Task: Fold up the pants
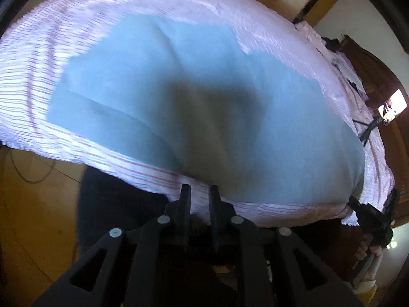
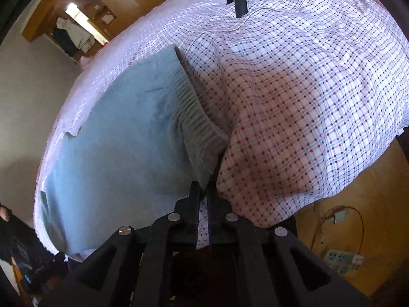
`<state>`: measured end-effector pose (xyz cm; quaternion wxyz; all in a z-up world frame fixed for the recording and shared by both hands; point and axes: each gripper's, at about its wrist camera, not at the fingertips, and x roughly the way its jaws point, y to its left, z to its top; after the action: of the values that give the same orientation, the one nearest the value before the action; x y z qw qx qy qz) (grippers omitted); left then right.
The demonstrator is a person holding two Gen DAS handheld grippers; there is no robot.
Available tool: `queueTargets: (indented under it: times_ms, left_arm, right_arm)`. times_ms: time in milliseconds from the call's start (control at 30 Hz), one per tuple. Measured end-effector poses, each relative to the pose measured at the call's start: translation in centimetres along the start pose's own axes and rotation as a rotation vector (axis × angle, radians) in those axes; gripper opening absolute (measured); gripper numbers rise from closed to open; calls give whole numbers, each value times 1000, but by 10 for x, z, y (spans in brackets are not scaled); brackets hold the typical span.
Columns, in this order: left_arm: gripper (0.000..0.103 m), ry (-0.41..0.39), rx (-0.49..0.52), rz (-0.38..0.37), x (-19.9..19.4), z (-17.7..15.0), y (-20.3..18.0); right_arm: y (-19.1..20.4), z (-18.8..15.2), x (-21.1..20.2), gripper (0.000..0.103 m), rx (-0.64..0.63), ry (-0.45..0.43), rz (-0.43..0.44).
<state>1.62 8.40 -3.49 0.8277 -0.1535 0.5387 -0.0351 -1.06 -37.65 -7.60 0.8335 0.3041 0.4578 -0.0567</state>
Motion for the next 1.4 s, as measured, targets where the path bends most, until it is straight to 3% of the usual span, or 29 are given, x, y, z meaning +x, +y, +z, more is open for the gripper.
queueTargets:
  times_ms: [200,300,367,433,767,967,1133,1167,1200,1300,1400]
  left_arm:
    - [16,-101,-108,97,-25,4,59]
    - [16,-125,-157,123,-31,9,85]
    - [16,-133,-166,143,-32,13,96]
    - [16,-138,-165,157,-32,18,106]
    - [16,-122,-115,132,-27,29,107]
    - [16,-123,-109,122,-20,43,117]
    - [16,-122,-98,130,-14,44,123]
    - [16,-121,-98,123,-13,45,124]
    - [16,-119,-98,119,-12,46,125]
    - [16,-121,-82,109,-13,47,123]
    - [16,-122,-55,108,-11,51,118]
  right_arm:
    - [21,-3,-23,5,-88,8,-89]
    - [57,-7,-31,8,-201,23,-129]
    - [87,-11,-30,16,-276,42,-131]
    - [130,-19,-20,26,-380,83,-94]
    - [336,-86,56,28,-708,361,223]
    - [423,-123,95,28,-881,394,240]
    - [447,-139,129,26,-1010,341,110]
    - [449,-138,134,21,-1014,327,110]
    - [445,-134,132,1,-1002,317,119]
    - [436,-116,112,0,-939,310,199]
    - [427,-97,81,0,-931,231,219]
